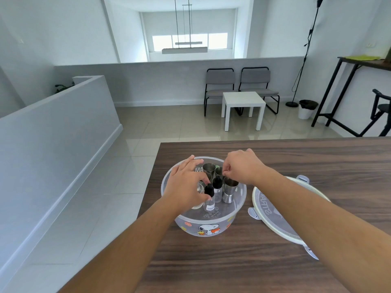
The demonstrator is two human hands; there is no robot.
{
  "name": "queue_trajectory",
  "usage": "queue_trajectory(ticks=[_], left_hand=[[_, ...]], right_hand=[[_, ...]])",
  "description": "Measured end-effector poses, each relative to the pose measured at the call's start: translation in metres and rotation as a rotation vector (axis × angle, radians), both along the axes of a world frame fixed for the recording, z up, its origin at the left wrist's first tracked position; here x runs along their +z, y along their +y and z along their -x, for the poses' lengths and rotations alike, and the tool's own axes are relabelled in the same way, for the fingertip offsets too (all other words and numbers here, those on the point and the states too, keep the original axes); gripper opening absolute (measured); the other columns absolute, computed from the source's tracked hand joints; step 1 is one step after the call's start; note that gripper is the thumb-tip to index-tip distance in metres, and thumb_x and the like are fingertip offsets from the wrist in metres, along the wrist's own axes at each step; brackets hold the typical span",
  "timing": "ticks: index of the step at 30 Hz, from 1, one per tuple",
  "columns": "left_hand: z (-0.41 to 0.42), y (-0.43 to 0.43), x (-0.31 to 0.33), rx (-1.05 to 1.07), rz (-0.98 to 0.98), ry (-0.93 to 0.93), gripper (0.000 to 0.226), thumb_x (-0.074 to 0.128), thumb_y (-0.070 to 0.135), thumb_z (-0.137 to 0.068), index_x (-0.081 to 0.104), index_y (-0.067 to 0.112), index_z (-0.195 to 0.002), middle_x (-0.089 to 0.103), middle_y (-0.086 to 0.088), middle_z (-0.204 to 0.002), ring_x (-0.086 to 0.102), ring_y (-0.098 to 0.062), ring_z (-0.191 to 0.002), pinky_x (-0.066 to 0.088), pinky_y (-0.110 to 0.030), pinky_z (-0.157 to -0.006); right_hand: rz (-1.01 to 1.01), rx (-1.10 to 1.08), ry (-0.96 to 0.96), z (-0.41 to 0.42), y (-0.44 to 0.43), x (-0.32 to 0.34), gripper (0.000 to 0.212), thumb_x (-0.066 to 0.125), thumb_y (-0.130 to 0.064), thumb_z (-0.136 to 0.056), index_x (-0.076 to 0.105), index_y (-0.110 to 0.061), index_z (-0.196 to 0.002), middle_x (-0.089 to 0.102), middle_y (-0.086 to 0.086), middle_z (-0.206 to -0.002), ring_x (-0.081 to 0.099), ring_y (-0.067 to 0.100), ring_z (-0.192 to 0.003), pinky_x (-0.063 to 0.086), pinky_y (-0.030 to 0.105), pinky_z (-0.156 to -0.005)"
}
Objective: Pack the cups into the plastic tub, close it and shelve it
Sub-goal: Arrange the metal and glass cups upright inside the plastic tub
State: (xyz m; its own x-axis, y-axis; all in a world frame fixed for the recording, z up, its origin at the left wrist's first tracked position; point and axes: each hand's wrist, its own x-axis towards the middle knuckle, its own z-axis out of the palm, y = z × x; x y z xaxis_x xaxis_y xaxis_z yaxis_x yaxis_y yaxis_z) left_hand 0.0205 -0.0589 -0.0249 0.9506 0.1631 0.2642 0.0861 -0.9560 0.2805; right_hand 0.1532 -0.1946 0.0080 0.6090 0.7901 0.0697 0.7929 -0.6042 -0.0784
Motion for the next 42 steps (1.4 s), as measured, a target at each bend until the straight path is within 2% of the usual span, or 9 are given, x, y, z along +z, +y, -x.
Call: queue_trajectory(ticks=[4,13,17,20,22,27,32,38,42], left_hand=[[-0.001,0.000,-0.001,-0.005,-0.007,-0.015,0.028,0.077,0.045,-0.066,0.066,0.034,-0.090,0.032,0.006,-0.150,0.009,-0.012,-0.142,0.011,-0.037,-0.112],[-0.003,-0.001,-0.003,0.001,-0.005,-0.026,0.027,0.077,0.044,-0.066,0.064,0.035,-0.087,0.033,0.006,-0.149,0.009,-0.013,-0.142,0.011,-0.037,-0.112],[-0.002,-0.001,-0.002,0.003,0.016,-0.015,0.027,0.076,0.043,-0.067,0.062,0.033,-0.087,0.032,0.006,-0.149,0.009,-0.013,-0.143,0.010,-0.037,-0.112],[-0.003,-0.001,0.000,0.013,0.007,-0.008,0.026,0.074,0.044,-0.068,0.062,0.033,-0.089,0.031,0.005,-0.150,0.007,-0.012,-0.143,0.010,-0.036,-0.112],[-0.003,-0.001,0.001,0.019,0.000,-0.007,0.027,0.074,0.044,-0.069,0.062,0.033,-0.090,0.030,0.005,-0.150,0.006,-0.012,-0.143,0.010,-0.037,-0.112],[-0.005,-0.002,-0.001,0.027,-0.011,-0.011,0.027,0.074,0.044,-0.069,0.062,0.033,-0.090,0.031,0.004,-0.150,0.006,-0.012,-0.143,0.009,-0.034,-0.111],[-0.005,-0.002,-0.003,0.035,-0.033,-0.021,0.027,0.073,0.044,-0.069,0.061,0.033,-0.090,0.032,0.004,-0.150,0.007,-0.013,-0.143,0.009,-0.035,-0.111],[-0.003,-0.003,-0.003,0.038,-0.020,-0.015,0.027,0.073,0.046,-0.069,0.061,0.034,-0.090,0.032,0.005,-0.150,0.008,-0.013,-0.143,0.009,-0.036,-0.111],[-0.003,-0.002,0.000,0.041,-0.022,-0.009,0.027,0.072,0.046,-0.070,0.062,0.034,-0.092,0.032,0.004,-0.150,0.008,-0.014,-0.143,0.010,-0.037,-0.112]], right_hand=[[0.020,-0.011,0.036,-0.004,0.007,0.000,0.015,0.060,-0.026,-0.085,0.073,-0.027,-0.079,0.071,-0.010,-0.088,0.058,0.014,-0.087,0.031,0.041,-0.094],[0.018,0.025,0.059,-0.007,0.006,-0.002,0.012,0.061,-0.031,-0.086,0.073,-0.031,-0.084,0.069,-0.014,-0.089,0.051,0.009,-0.081,0.027,0.037,-0.085],[-0.105,0.028,0.077,-0.004,-0.005,0.006,0.015,0.057,-0.031,-0.088,0.071,-0.031,-0.088,0.060,-0.016,-0.084,0.054,0.010,-0.087,0.029,0.038,-0.089],[-0.202,0.114,0.247,0.001,-0.016,0.014,0.016,0.059,-0.029,-0.081,0.070,-0.036,-0.090,0.060,-0.017,-0.081,0.051,0.001,-0.077,0.035,0.032,-0.082],[-0.146,0.174,0.309,0.008,-0.019,0.016,0.019,0.064,-0.032,-0.077,0.068,-0.037,-0.095,0.059,-0.017,-0.081,0.049,-0.001,-0.074,0.036,0.026,-0.075],[-0.096,0.186,0.247,0.018,-0.010,0.006,0.021,0.071,-0.025,-0.078,0.068,-0.027,-0.098,0.061,-0.006,-0.085,0.053,0.011,-0.074,0.046,0.029,-0.068],[-0.087,0.144,0.167,0.017,-0.006,0.000,0.021,0.068,-0.015,-0.078,0.067,-0.023,-0.098,0.058,-0.005,-0.081,0.051,0.014,-0.072,0.037,0.025,-0.061],[-0.136,0.125,0.124,0.016,-0.005,-0.003,0.032,0.068,-0.018,-0.078,0.060,-0.024,-0.108,0.051,-0.007,-0.081,0.048,0.014,-0.077,0.034,0.026,-0.067],[-0.093,0.144,0.125,0.017,-0.004,-0.004,0.024,0.069,-0.023,-0.078,0.065,-0.023,-0.101,0.050,-0.008,-0.083,0.049,0.014,-0.078,0.034,0.026,-0.068]])
